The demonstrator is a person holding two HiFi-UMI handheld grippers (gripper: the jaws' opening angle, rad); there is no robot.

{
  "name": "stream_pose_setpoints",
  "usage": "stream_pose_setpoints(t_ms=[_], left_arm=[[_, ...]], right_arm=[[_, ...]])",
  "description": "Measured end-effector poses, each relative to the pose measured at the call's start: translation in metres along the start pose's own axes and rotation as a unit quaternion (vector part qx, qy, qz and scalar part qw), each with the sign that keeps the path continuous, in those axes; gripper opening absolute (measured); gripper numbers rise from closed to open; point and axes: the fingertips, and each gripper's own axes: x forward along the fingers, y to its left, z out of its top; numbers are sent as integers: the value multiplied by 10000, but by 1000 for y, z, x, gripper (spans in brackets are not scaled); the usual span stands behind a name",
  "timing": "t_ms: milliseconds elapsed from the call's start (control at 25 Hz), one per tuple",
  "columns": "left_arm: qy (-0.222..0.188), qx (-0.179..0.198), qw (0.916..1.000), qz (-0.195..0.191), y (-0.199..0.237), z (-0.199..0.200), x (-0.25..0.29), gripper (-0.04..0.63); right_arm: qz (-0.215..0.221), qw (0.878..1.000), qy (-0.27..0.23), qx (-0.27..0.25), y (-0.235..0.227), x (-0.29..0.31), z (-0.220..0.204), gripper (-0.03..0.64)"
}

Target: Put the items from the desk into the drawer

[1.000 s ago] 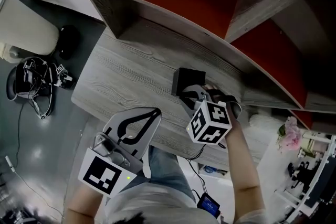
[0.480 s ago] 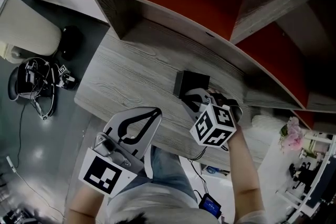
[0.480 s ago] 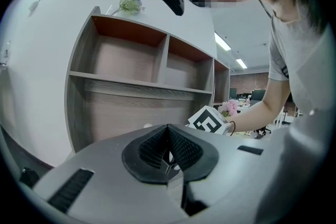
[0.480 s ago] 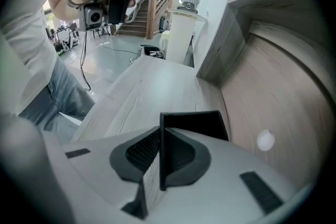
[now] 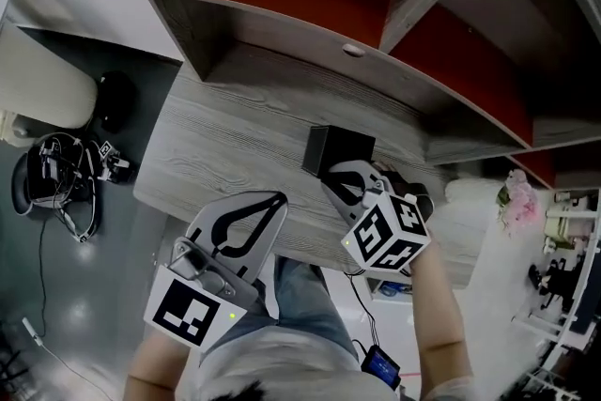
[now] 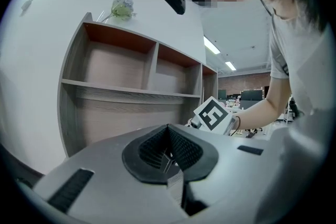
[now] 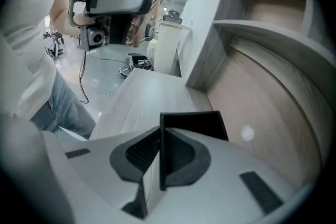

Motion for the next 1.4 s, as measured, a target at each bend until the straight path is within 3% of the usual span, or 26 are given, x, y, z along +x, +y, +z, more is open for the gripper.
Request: stream_pose_setpoints(t_ms=[360,680,1080,1400], left_arm=[[-208,325,9965,-737,-30,17,-31,8],[-342,531,9857,-1563,-67,15,-59,9],[-305,583,9477,-3122,-165,10,-55,9],[-262,648,9151,-3971,-269,12,-23,8]], right_arm=[[-782,9950,-33,612,38,-50,17,38],[-1533,9805,141,1225,83,-86,17,38],[-2278,9367,746,2554,171,-150,-44,38],[-2603,8983,1016,3391,238,-208,-119,40]])
